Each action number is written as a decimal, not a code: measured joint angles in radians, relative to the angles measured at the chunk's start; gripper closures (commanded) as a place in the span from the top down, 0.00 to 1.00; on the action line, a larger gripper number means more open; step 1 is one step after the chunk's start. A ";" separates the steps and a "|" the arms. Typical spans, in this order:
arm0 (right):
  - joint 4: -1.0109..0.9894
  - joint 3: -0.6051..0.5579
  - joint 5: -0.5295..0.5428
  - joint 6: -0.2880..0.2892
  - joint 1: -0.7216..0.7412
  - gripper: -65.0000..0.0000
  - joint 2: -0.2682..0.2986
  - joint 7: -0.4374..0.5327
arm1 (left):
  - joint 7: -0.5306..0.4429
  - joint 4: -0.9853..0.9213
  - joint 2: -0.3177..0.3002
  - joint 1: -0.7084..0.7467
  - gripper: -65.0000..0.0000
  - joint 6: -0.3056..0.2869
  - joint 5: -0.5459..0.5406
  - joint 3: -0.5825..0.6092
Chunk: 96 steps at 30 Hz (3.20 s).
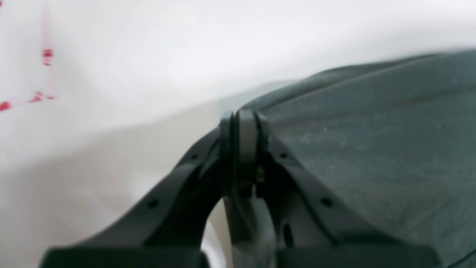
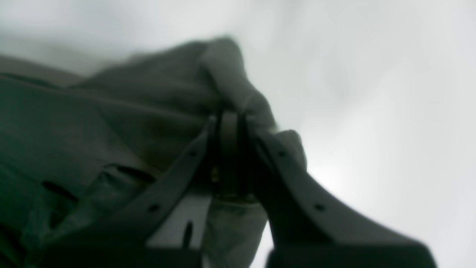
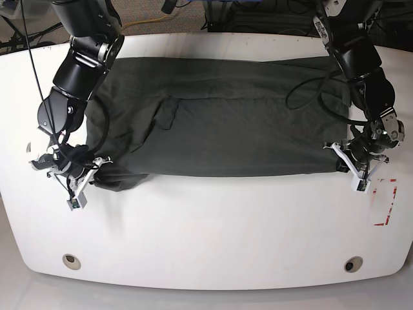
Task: Fold the T-shirt properly
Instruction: 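Lift the hem with both grippers and fold it over toward the collar, then release the left gripper and regrasp the folded shirt's end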
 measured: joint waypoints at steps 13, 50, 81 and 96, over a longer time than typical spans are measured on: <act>0.347 0.004 0.005 -0.002 -0.148 0.00 -0.009 -0.187 | 0.129 0.264 -0.003 0.132 0.00 -0.058 -0.010 0.001; 0.555 0.201 0.481 -0.005 -0.677 0.68 -0.052 -0.312 | 0.240 0.496 -0.050 0.536 0.62 -0.055 0.002 -0.021; 0.345 0.128 0.407 0.002 -0.615 0.50 -0.115 -0.144 | 0.235 0.394 -0.012 0.491 0.72 -0.050 -0.031 -0.002; 0.125 0.124 0.341 0.002 -0.411 0.50 -0.024 -0.057 | 0.211 0.439 -0.013 0.392 0.72 -0.050 -0.083 -0.003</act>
